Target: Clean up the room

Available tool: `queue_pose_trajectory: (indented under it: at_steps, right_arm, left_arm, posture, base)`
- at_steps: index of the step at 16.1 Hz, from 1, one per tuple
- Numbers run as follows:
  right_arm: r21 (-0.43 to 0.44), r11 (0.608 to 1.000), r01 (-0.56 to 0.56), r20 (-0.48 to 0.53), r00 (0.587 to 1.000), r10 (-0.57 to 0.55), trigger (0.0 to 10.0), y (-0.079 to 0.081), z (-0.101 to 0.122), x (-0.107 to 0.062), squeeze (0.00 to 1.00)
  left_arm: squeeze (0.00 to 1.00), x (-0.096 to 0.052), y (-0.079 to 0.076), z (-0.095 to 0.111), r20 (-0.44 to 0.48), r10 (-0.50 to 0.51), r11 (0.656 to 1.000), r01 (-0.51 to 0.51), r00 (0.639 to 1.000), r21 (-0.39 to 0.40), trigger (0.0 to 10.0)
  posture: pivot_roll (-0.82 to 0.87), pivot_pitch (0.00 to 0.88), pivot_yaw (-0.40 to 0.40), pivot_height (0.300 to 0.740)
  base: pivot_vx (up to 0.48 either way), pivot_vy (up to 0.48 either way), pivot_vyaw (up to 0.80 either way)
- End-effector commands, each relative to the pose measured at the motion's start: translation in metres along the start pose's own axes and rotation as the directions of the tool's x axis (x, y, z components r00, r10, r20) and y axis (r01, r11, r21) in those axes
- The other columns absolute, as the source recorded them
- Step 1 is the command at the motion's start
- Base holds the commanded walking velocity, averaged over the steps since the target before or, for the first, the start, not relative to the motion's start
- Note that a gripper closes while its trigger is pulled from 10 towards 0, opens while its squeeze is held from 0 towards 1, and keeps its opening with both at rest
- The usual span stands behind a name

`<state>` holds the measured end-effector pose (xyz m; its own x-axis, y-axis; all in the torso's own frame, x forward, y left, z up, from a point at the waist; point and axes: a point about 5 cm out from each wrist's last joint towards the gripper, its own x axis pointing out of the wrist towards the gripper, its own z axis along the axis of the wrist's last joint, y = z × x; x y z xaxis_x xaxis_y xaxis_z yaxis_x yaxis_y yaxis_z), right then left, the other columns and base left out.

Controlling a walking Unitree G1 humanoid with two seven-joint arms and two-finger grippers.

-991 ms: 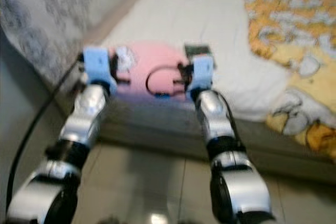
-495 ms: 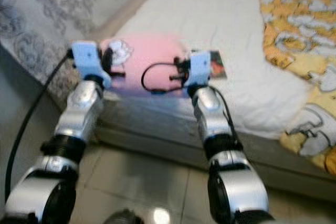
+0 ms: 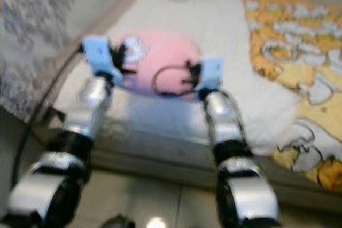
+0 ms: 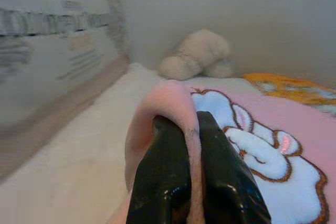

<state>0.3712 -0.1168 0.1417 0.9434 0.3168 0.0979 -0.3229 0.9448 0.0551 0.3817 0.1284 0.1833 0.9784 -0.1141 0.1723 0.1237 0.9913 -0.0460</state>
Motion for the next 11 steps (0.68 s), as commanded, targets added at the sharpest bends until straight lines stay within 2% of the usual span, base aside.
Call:
queue_pose_trajectory:
  at_steps: [1, 8, 9, 11]
  right_arm:
    - [-0.015, 0.999, 0.04, 0.038, 0.999, -0.039, 10.0, -0.015, 0.009, -0.003, 0.18]
    - [-0.017, 0.998, 0.052, 0.035, 0.998, -0.051, 10.0, -0.018, 0.004, -0.012, 0.18]
    - [-0.023, 0.999, 0.045, 0.033, 0.998, -0.044, 10.0, -0.018, 0.004, -0.012, 0.18]
    - [-0.026, 0.999, 0.037, 0.03, 0.999, -0.036, 10.0, -0.017, 0.004, -0.013, 0.18]
  left_arm:
    - [0.0, 0.004, -0.002, 0.01, 0.051, 0.009, 1.0, -0.009, 0.999, -0.003, 10.0]
    - [0.0, 0.004, -0.012, 0.0, 0.009, -0.019, 1.0, 0.019, 1.0, -0.02, 10.0]
    - [0.0, 0.004, -0.01, 0.002, 0.032, 0.005, 1.0, -0.006, 0.999, 0.031, 10.0]
    - [0.0, 0.007, -0.011, 0.002, 0.014, 0.006, 0.999, -0.007, 1.0, 0.041, 10.0]
  posture:
    - [0.05, 0.0, 0.021, 0.74]
    - [0.02, 0.0, 0.028, 0.74]
    - [0.02, 0.0, 0.025, 0.74]
    - [0.02, 0.0, 0.015, 0.74]
  base:
    - [0.48, 0.0, 0.0]
    - [0.48, 0.0, 0.0]
    - [0.0, 0.0, 0.0]
    - [0.0, 0.0, 0.0]
